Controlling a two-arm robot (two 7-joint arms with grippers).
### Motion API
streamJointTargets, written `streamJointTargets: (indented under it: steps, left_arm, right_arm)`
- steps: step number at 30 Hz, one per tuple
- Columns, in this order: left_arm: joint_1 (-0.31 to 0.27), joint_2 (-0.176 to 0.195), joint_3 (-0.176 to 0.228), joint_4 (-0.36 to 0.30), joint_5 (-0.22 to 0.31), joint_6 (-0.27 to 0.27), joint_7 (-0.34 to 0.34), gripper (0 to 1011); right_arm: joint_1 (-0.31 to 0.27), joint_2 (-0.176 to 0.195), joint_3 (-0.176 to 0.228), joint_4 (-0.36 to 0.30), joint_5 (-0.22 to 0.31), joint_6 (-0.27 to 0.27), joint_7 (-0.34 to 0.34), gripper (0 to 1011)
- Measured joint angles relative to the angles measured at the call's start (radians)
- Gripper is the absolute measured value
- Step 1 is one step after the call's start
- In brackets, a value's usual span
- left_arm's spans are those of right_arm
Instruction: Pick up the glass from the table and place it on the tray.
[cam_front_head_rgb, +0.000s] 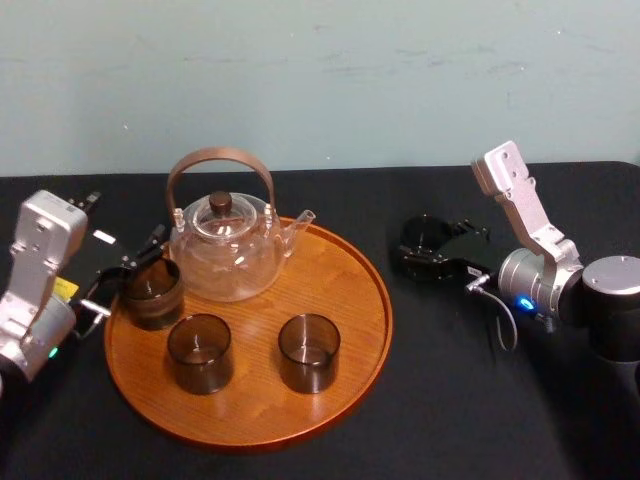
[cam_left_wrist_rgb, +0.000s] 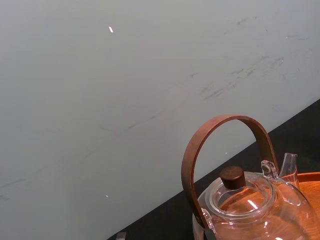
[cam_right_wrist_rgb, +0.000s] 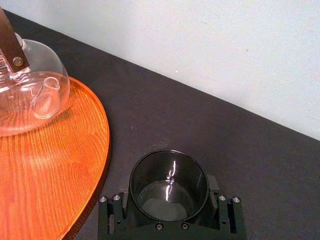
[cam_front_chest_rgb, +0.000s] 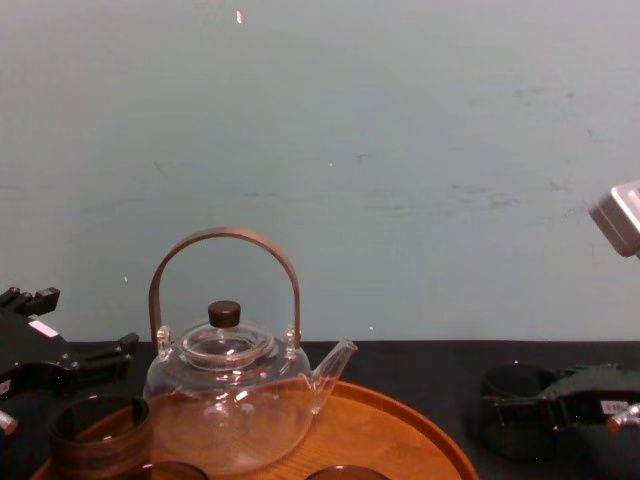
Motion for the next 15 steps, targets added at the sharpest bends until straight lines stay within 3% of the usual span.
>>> streamJointTargets:
  steps: [10, 15]
  left_arm:
    - [0.0, 0.0, 0.0, 0.0, 0.0, 0.0, 0.0, 1001]
    - [0.0, 0.0, 0.0, 0.0, 0.0, 0.0, 0.0, 1001]
  right_arm:
    - [-0.001, 0.001, 0.0, -0.001, 0.002, 0.001, 0.0, 904]
    - [-0.017, 0.009, 0.019, -0.039, 0.012, 0.008, 0.007, 905]
